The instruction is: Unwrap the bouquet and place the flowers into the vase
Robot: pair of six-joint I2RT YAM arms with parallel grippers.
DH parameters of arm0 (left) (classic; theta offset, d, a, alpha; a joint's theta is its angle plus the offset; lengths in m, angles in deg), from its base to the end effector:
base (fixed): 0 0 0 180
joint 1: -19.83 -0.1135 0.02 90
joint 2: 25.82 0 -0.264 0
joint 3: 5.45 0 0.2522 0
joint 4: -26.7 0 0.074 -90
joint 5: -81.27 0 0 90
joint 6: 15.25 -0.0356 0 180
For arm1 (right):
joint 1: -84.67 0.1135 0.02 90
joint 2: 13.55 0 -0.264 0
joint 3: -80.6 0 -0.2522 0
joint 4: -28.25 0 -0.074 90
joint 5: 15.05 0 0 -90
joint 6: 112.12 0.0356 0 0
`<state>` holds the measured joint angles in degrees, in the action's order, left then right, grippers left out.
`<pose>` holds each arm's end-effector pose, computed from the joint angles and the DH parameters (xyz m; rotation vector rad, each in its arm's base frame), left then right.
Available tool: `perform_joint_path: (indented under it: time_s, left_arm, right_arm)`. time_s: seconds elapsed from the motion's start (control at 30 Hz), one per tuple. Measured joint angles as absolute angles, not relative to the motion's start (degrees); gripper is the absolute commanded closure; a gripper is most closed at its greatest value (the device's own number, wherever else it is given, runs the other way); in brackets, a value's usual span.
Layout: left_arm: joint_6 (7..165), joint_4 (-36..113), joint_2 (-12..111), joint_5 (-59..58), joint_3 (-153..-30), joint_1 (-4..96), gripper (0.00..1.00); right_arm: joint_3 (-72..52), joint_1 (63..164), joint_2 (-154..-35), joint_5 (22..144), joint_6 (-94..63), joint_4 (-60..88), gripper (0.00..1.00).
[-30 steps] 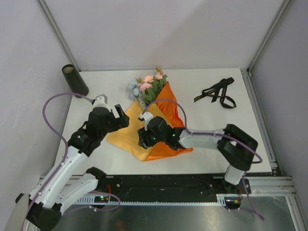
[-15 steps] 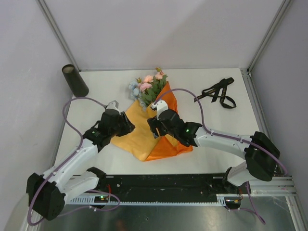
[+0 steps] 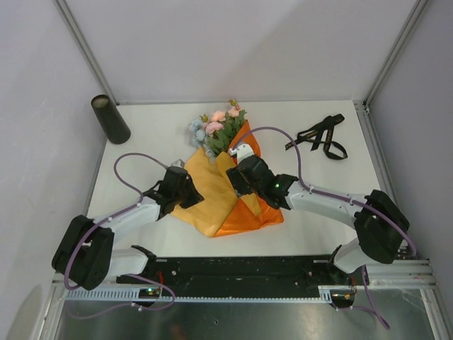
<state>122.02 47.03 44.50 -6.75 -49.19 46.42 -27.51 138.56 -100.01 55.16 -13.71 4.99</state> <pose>0.2065 -0.1047 0.1692 -0.4300 2.4513 -0.6248 0.2058 0.2617 0.2476 -0.6732 2.0893 0.2274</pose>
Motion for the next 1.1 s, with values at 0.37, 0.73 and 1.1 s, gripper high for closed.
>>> perform_joint_path:
  time_s: [0.37, 0.73, 1.1]
  left_arm:
    - [126.5, 48.7, 48.3, -12.3, -49.0, 44.9, 1.0]
    - [130.4, 56.2, 52.2, -17.6, -53.1, 43.6, 1.0]
    - [132.2, 59.9, 51.7, -22.4, -53.7, 43.6, 1.0]
  right_arm:
    - [-27.6, 135.3, -102.8, 63.2, -13.6, 5.6, 0.8]
    - [-30.3, 126.0, -99.3, 66.6, -12.6, 6.6, 1.0]
    - [-32.4, 109.9, -96.4, 61.0, -11.7, 7.7, 1.0]
